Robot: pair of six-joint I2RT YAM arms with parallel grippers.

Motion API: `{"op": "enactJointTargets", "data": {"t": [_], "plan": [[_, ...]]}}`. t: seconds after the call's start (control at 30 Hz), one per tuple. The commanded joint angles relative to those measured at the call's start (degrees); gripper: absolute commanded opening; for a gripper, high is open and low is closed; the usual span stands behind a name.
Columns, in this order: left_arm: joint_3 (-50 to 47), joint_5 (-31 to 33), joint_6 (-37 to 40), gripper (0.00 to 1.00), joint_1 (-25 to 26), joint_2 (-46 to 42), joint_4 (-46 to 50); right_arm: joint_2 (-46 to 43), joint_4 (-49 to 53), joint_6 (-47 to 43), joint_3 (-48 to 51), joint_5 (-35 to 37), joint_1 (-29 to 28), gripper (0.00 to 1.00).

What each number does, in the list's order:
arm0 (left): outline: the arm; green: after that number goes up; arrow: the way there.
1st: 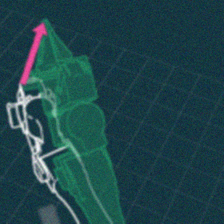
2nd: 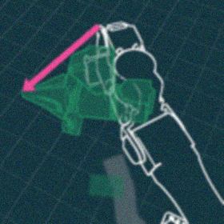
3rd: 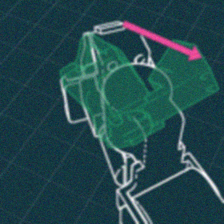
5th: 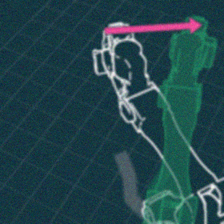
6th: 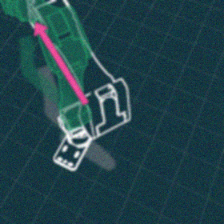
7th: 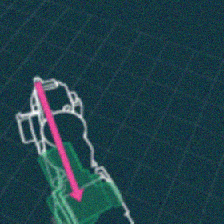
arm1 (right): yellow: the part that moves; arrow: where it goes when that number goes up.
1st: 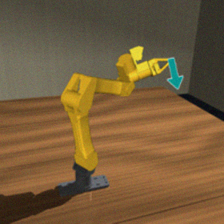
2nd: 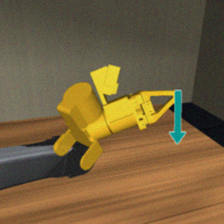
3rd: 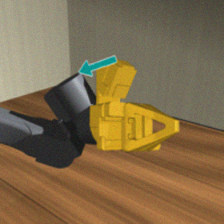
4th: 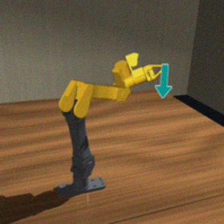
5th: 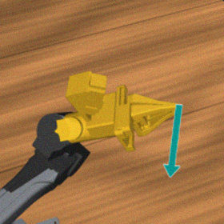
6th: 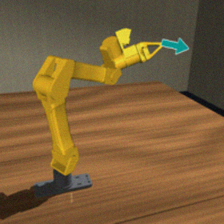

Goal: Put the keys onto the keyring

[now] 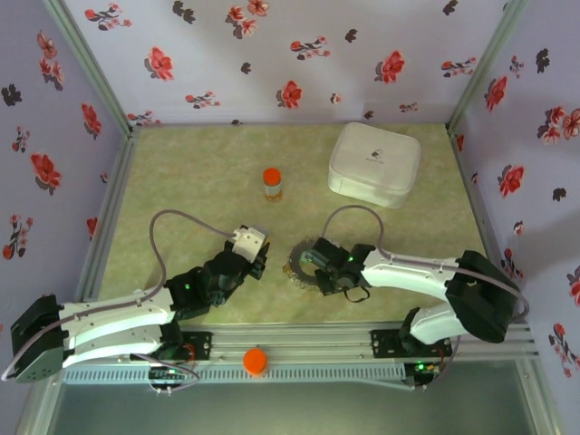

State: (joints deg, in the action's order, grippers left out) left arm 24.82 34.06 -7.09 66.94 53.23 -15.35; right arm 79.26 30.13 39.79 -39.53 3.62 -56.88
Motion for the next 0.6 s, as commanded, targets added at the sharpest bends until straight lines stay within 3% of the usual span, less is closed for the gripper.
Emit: {"op": "enactJointTargets", "data": {"t": [0.0, 0.27, 0.57], "plan": [[0.9, 0.4, -0.6, 0.13, -0.3, 0.2, -0.9, 0.7, -1.8, 2.6, 1.1, -1.4, 0.4, 0.24], [1.0, 0.4, -0.3, 0.13, -0.3, -0.2, -0.6, -0.4, 1.9, 2.4, 0.5, 2.8, 0.6, 0.3], [1.0, 0.4, 0.0, 0.13, -0.3, -0.2, -0.8, 1.8, -2.8, 4.0, 0.9, -1.5, 1.0, 0.27]]}}
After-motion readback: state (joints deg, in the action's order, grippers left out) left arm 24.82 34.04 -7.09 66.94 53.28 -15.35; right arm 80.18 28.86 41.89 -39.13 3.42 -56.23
